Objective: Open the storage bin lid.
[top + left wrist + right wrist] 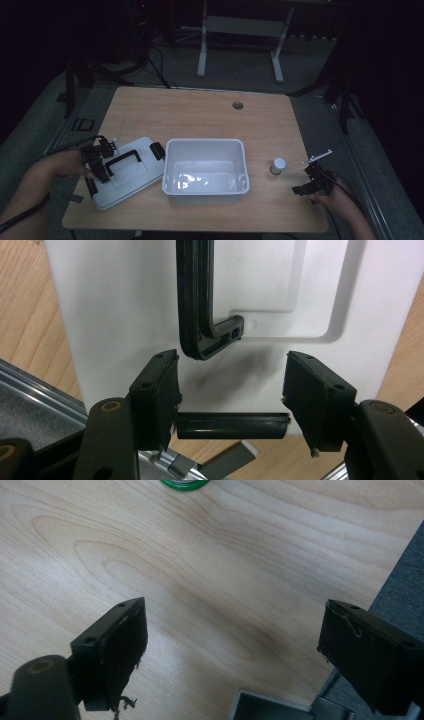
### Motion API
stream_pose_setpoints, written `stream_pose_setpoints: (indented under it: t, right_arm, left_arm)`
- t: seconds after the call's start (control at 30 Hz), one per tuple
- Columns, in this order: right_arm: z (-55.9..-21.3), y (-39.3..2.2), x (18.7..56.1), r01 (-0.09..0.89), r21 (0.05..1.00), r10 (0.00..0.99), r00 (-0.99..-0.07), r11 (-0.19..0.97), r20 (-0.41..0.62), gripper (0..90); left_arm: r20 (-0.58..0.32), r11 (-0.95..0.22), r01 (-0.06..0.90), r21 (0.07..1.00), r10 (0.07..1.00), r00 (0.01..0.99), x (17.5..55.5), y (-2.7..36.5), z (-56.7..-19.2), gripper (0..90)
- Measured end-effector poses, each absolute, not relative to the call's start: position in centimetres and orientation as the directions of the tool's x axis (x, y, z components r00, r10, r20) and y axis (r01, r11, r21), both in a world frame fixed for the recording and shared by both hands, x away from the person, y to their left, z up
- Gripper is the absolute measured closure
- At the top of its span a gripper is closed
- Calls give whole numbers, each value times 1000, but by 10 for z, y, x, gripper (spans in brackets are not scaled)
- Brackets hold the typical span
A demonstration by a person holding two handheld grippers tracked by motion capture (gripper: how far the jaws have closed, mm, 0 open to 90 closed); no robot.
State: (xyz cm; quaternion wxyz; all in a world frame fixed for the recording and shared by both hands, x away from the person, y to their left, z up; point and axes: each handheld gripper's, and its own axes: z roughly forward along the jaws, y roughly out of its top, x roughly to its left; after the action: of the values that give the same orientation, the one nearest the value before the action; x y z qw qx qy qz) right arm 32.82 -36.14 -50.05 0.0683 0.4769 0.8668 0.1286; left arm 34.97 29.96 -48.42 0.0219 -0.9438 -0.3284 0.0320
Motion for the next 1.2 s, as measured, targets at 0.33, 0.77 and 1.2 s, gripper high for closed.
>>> stream_pose_setpoints:
  t: [0.33, 0.77, 1.2]
  right_arm:
    - [-491, -346, 343, 798, 184, 812, -584, 574, 2, 122]
    - [-483, -331, 359, 784, 137, 789, -614, 606, 24, 123]
    - [-481, -317, 377, 777, 142, 781, -623, 613, 37, 135]
  left_arm:
    - [-46, -786, 616, -62, 619, 784, 349, 300, -482, 391]
    - [-49, -786, 615, -65, 618, 785, 348, 300, -483, 391]
    - [-49, -784, 616, -70, 620, 783, 348, 301, -485, 391]
